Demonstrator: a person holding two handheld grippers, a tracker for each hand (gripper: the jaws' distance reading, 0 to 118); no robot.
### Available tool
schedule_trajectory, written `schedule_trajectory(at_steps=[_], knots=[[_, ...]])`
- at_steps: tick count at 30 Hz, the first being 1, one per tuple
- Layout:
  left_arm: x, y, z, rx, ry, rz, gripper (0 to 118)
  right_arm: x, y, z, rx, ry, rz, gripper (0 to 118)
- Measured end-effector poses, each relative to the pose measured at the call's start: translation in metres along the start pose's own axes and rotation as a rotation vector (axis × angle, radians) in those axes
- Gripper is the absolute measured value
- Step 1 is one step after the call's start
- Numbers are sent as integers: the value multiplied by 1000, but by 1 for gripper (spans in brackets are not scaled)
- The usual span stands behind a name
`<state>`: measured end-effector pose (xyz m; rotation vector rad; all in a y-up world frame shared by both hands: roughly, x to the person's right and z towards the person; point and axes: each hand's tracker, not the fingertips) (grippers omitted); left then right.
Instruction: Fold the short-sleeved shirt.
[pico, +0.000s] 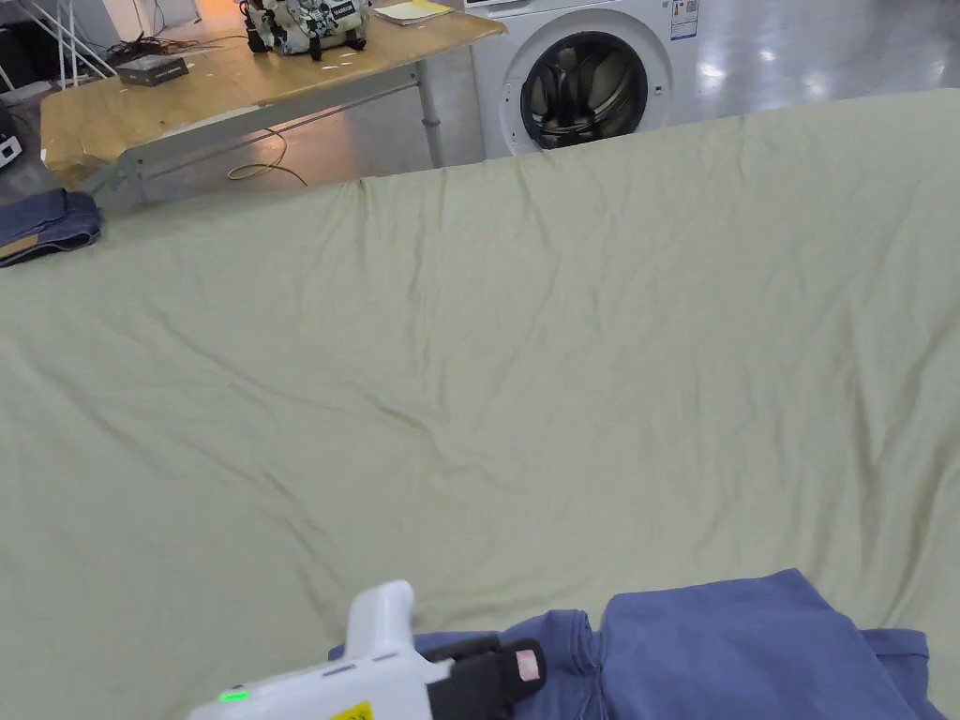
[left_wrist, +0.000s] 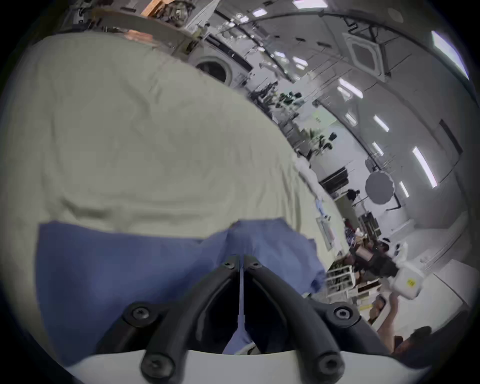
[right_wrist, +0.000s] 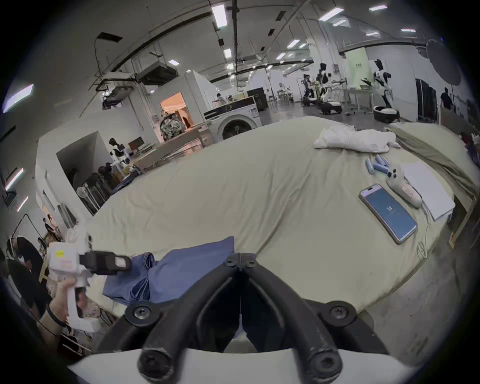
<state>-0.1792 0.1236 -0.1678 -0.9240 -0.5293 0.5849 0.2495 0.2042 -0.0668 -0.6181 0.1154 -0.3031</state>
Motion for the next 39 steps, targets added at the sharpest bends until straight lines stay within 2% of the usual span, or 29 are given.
schedule_trajectory(at_steps=[2,4,7,8,9,10,11,12,13,17,20,21,22,24,25,26,29,33,36,38,39], knots=[[-1,-13,-37,-143,-39,-47,0,0,-1,-2,-2,6,-13,0],[1,-28,-66,-210,78,-75,0,-2,0,-4,-9,22,-26,0],[-2,-14,-36,-98,-33,9,0,-8,0,-4,-13,24,4,0],[-3,-14,-15,-23,-59,-3,1,-9,0,-5,-14,28,13,0],[-6,-11,4,38,-70,-29,20,-9,1,-7,-19,36,17,0],[-14,-7,25,58,-79,-29,44,-8,1,-9,-25,44,18,0],[-24,-1,49,77,-67,19,72,-9,2,-12,-28,46,20,0],[-38,-1,68,116,-61,56,94,-10,2,-14,-29,46,22,0],[-54,-2,90,170,-52,110,95,-10,2,-15,-32,50,22,0],[-125,-11,143,313,-46,388,95,-11,0,-19,-56,60,26,0],[-154,-24,124,257,-81,468,95,-15,-2,-19,-82,47,51,0],[-159,-29,111,210,-132,496,89,-17,-2,-19,-87,47,59,0],[-160,-35,97,197,-179,529,72,-18,-2,-17,-88,45,65,0],[-139,-40,68,216,-313,592,29,-21,-1,-14,-84,41,74,0],[-136,-43,55,197,-279,640,11,-21,0,-12,-79,42,72,0],[-133,-44,50,203,-202,662,9,-20,0,-10,-74,43,66,0],[-130,-42,72,269,-171,597,6,-15,2,-6,-62,38,47,0],[-87,-21,140,363,-146,485,5,-2,1,-7,-59,36,6,0],[-60,6,182,376,76,224,5,8,-3,-10,-55,39,-17,0],[-18,15,179,363,160,46,5,14,-6,-15,-60,39,-42,0],[-7,18,171,363,152,9,5,15,-7,-16,-60,37,-48,0]])
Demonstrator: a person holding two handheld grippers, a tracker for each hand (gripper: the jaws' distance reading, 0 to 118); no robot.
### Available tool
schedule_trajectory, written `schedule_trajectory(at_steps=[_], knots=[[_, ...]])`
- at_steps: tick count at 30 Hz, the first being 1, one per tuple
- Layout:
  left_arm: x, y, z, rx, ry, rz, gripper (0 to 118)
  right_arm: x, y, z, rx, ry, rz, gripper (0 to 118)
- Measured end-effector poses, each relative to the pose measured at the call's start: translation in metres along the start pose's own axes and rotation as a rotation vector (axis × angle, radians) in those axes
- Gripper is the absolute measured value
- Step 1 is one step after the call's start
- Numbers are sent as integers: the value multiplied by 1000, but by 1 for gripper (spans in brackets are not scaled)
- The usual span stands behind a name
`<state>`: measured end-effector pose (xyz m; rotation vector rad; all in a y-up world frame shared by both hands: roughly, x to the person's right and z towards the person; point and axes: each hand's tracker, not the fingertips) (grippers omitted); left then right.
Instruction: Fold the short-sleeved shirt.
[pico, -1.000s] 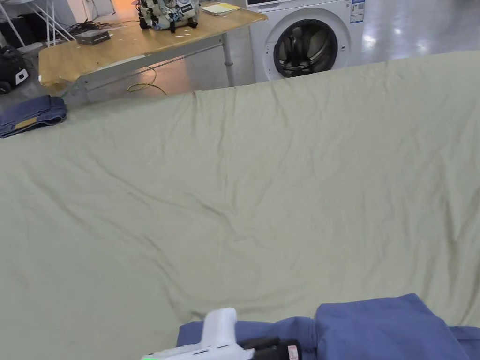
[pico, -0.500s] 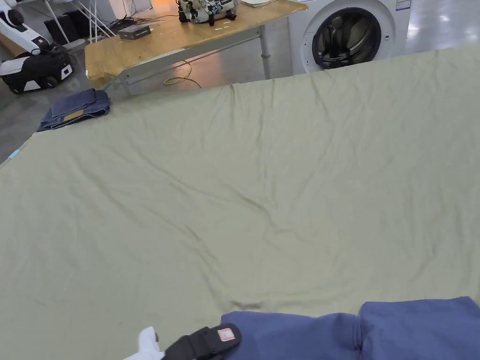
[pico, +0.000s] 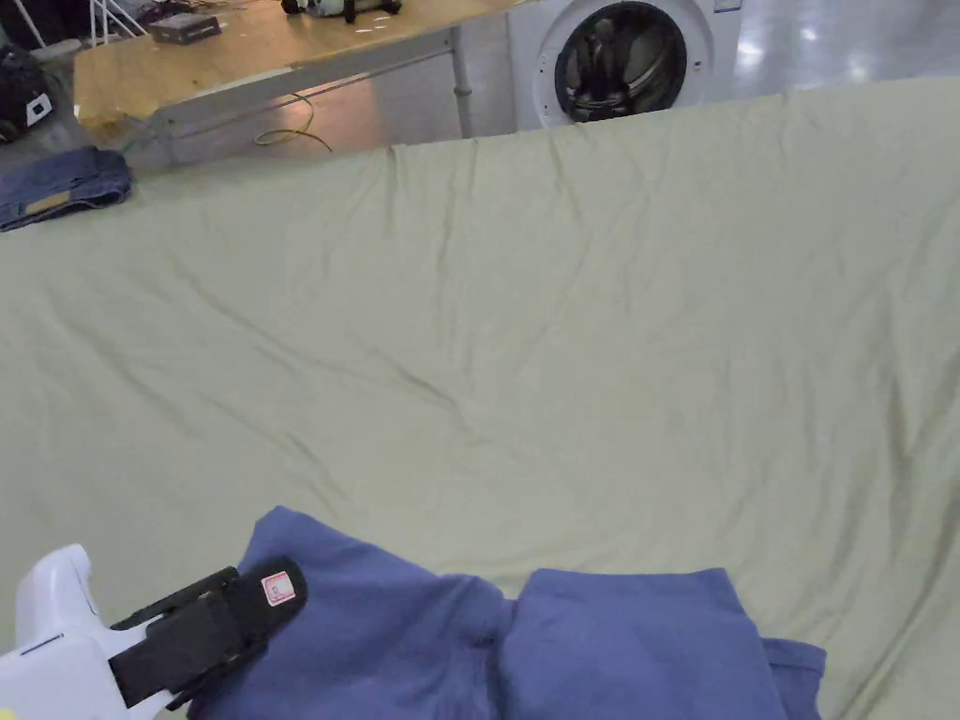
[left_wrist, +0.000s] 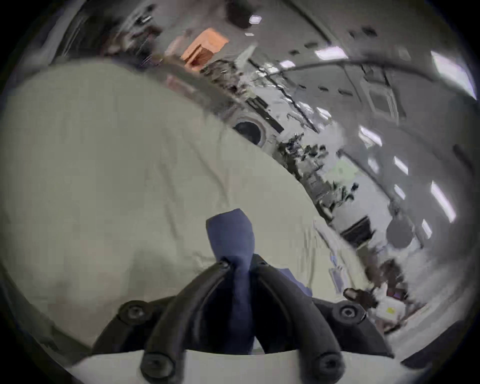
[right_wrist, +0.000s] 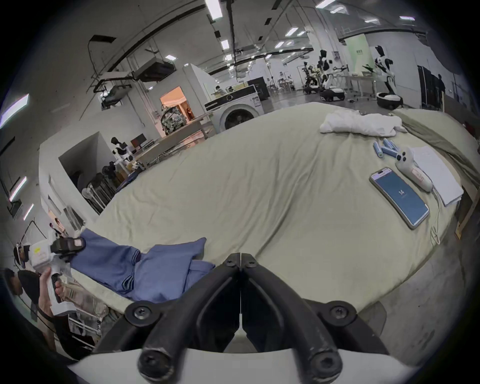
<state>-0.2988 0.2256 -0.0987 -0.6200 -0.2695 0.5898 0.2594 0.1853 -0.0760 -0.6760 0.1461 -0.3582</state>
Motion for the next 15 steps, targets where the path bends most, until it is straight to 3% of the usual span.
schedule_trajectory(at_steps=[3,6,10,11,12,13,15], knots=[[47,-17,-53,-95,-95,-11,5,-3,-2,1,1,-2,-14,0],[90,-55,-121,-277,-140,-133,5,-3,-3,9,7,2,-6,0],[129,-89,-175,-397,-276,-132,8,5,-6,17,21,-24,0,0],[137,-93,-180,-422,-269,-155,23,9,-8,18,22,-28,-10,0],[142,-95,-181,-412,-302,-178,61,14,-10,19,22,-24,-28,0],[145,-94,-179,-407,-344,-187,71,19,-11,20,23,-20,-46,0],[142,-86,-170,-359,-367,-160,66,26,-17,22,25,-37,-73,0]])
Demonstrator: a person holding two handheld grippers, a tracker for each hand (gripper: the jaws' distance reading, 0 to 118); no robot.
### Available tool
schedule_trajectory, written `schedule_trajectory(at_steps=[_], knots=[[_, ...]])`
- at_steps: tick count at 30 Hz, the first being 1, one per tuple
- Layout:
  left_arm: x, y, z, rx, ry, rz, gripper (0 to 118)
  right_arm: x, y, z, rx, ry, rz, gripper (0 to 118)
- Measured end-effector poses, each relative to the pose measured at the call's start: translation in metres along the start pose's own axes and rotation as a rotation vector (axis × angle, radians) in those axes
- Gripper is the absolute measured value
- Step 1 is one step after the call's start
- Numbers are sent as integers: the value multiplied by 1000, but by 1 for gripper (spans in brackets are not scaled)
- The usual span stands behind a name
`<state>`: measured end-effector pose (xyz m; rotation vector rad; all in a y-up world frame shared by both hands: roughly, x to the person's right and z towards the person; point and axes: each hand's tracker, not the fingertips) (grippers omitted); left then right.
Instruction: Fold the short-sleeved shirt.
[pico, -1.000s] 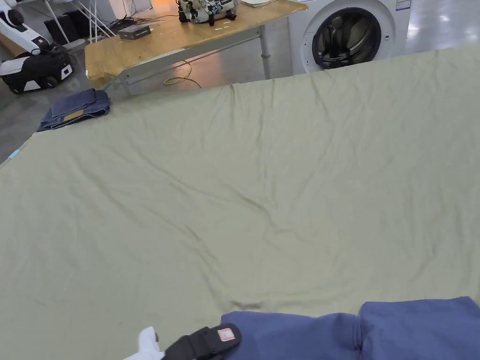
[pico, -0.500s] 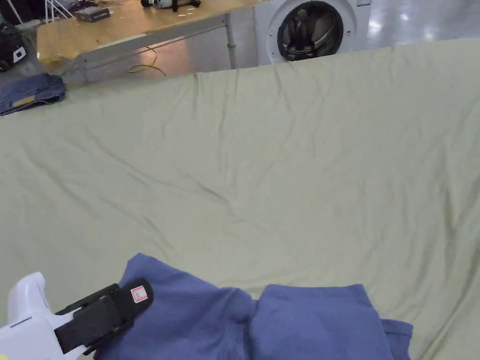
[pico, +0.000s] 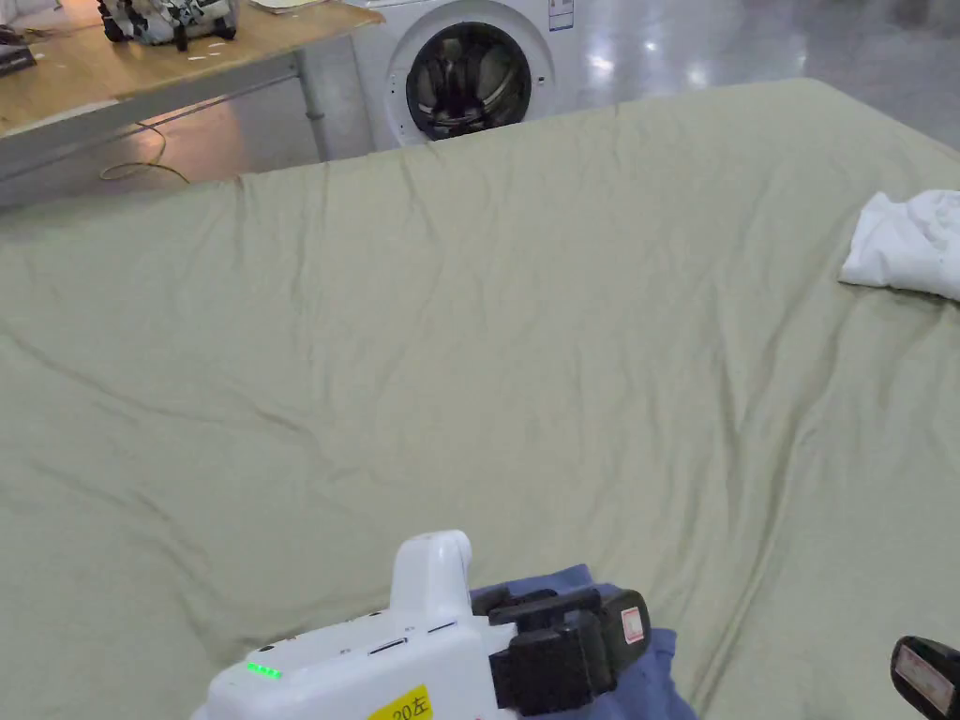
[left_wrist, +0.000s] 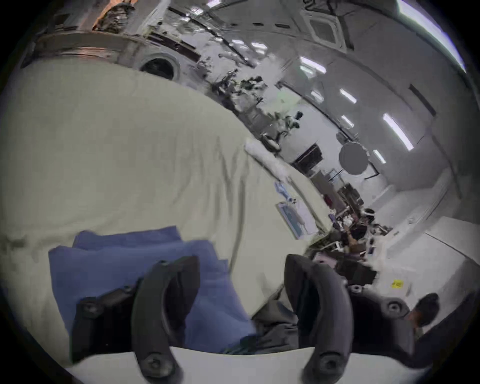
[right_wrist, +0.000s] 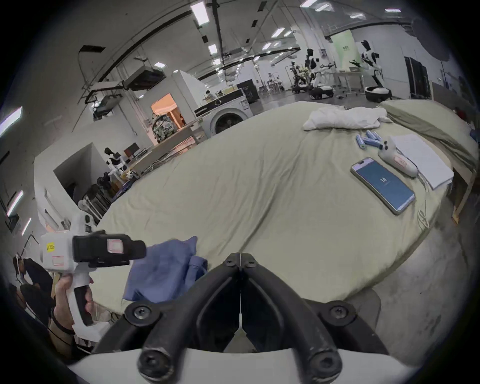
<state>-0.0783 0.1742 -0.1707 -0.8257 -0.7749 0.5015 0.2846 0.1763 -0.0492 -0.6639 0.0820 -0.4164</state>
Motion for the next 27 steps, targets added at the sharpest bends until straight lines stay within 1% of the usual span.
schedule_trajectory(at_steps=[1,2,3,4,5,7,8,9,10,11,12,14,15,16,17,18,19,20,21,22,23,24,25,27], knots=[[-3,1,5,-3,2,13,56,3,-2,1,2,-7,-5,0],[-8,1,4,-1,13,34,33,7,-3,1,2,-11,-13,0],[-13,-3,0,-8,37,50,0,10,-5,1,-1,-13,-25,0],[-16,-5,-8,-20,52,52,0,10,-7,1,-4,-15,-32,0],[-18,-9,-18,-61,99,45,0,11,-8,0,-8,-18,-36,0],[-22,-22,-45,-167,98,22,0,9,-11,-2,-16,-22,-37,0],[-22,-33,-61,-242,126,-5,0,0,-9,-1,-23,-24,-27,0],[-22,-42,-76,-278,183,-40,0,-6,-10,-3,-30,-20,-9,0],[-22,-49,-84,-316,199,-64,0,-11,-11,-5,-44,-5,12,0],[-24,-50,-83,-308,182,-52,0,-18,-12,-9,-64,23,45,0],[-23,-46,-74,-261,175,-16,0,-28,-13,-13,-71,41,69,0],[-10,-30,-40,-171,125,87,0,-42,-14,-25,-113,94,112,0],[-8,-25,-19,-68,87,90,3,-50,-15,-34,-131,121,120,0],[-8,-20,0,-11,65,94,18,-56,-16,-43,-155,150,125,0],[-13,-12,22,25,45,108,40,-64,-18,-56,-193,191,136,0],[-19,-9,42,60,51,131,75,-73,-20,-70,-227,220,167,0],[-29,-8,57,86,51,156,94,-81,-23,-82,-253,221,199,0],[-43,-9,74,111,39,208,100,-91,-25,-97,-294,196,243,0],[-61,-9,90,138,28,280,100,-99,-28,-111,-343,111,280,0],[-78,-12,100,146,17,359,100,-106,-31,-123,-385,-9,309,0],[-92,-17,108,138,19,423,100,-109,-35,-135,-428,-55,342,0],[-103,-22,114,123,30,466,100,-109,-40,-142,-431,-32,375,0],[-111,-28,114,128,26,490,100,-108,-41,-143,-414,-25,373,0],[-129,-39,108,162,1,523,100,-106,-38,-139,-406,-26,342,0]])
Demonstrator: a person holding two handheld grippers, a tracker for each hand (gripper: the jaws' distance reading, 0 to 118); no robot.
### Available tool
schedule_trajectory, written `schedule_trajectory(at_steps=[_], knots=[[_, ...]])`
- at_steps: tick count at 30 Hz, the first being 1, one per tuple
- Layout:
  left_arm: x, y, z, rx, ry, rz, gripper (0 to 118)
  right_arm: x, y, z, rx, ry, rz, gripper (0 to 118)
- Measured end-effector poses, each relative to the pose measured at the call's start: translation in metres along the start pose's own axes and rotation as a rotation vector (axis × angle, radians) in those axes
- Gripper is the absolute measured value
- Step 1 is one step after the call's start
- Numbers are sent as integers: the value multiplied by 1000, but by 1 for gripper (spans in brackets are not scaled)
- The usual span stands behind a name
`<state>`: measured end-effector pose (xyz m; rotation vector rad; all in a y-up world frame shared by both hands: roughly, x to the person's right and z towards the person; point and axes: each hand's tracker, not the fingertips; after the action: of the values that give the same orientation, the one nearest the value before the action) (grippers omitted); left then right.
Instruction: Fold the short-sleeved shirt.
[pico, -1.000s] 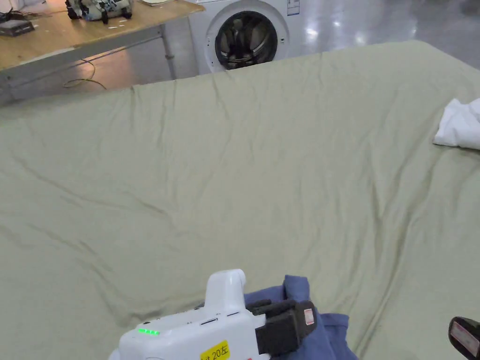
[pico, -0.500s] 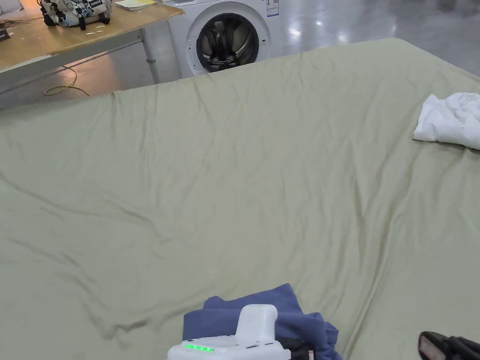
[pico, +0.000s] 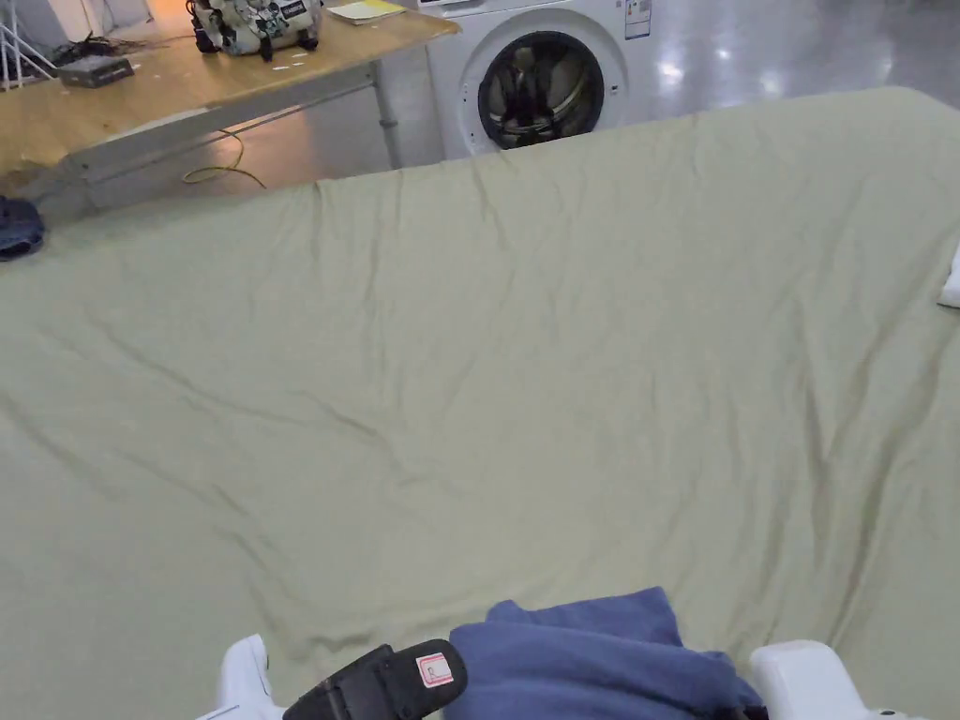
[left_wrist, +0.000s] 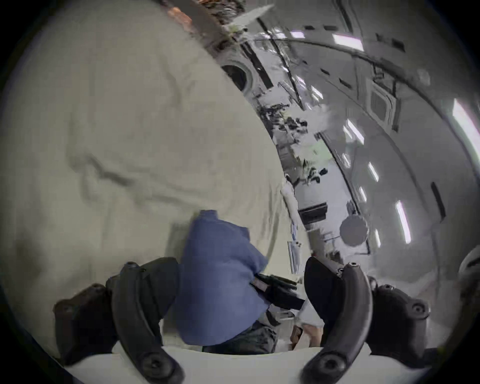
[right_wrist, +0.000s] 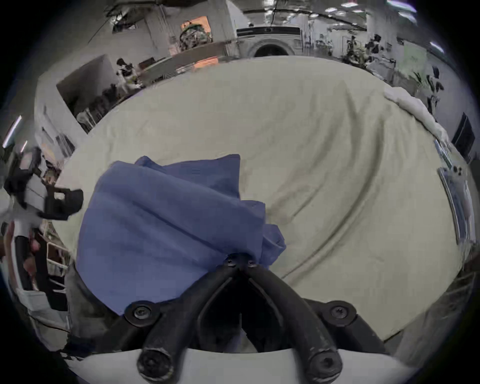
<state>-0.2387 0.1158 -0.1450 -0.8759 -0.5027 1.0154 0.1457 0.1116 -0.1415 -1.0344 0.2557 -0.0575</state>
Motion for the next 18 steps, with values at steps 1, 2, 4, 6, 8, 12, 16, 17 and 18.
schedule_trajectory(at_steps=[1,2,4,6,8,12,16,17,18], knots=[[-9,1,-8,-48,-5,25,100,2,-1,1,0,2,0,0],[-17,-2,-18,-77,-18,38,100,2,-1,1,0,5,-2,0],[-32,-5,-42,-135,-12,56,99,6,-2,1,5,21,-30,0],[-36,-9,-58,-160,-54,27,89,9,-2,2,-1,35,-54,0],[-34,-7,-64,-140,-130,60,52,7,-2,4,2,33,-49,0],[-19,-8,-61,-134,27,-72,29,2,-1,13,10,12,-11,0],[-10,19,7,-39,-55,-81,27,2,-3,46,213,18,-31,0],[-11,33,40,38,21,-105,27,5,-2,51,225,14,-31,0],[-11,48,75,81,75,-128,27,8,-2,55,222,34,-38,0]])
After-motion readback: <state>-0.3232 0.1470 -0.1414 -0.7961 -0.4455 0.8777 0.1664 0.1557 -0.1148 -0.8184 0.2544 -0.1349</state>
